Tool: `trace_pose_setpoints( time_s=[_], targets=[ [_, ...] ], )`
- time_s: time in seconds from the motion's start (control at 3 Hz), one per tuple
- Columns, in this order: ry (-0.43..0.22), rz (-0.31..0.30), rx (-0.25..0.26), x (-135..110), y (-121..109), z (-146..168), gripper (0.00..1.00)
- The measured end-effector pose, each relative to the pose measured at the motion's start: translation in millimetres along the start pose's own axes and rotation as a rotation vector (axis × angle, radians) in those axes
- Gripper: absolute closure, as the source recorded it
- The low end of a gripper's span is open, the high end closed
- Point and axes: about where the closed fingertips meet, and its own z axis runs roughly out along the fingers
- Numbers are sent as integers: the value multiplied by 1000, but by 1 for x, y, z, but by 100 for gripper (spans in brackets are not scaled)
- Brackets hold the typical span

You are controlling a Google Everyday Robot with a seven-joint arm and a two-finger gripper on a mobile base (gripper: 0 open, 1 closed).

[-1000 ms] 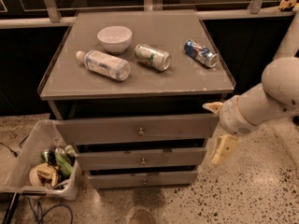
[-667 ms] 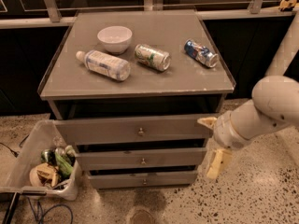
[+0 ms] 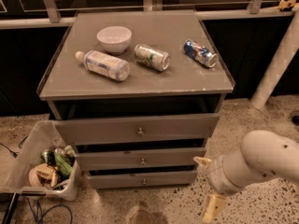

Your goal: Open bottom drawer

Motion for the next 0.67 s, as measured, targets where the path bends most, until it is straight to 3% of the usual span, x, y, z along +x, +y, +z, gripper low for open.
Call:
trace_pose_setpoints(
  time_s=[0.33,0.67],
  targets=[
    [26,-12,54,20,16,38,0],
    [0,-23,125,23,-1,68,0]
  ],
)
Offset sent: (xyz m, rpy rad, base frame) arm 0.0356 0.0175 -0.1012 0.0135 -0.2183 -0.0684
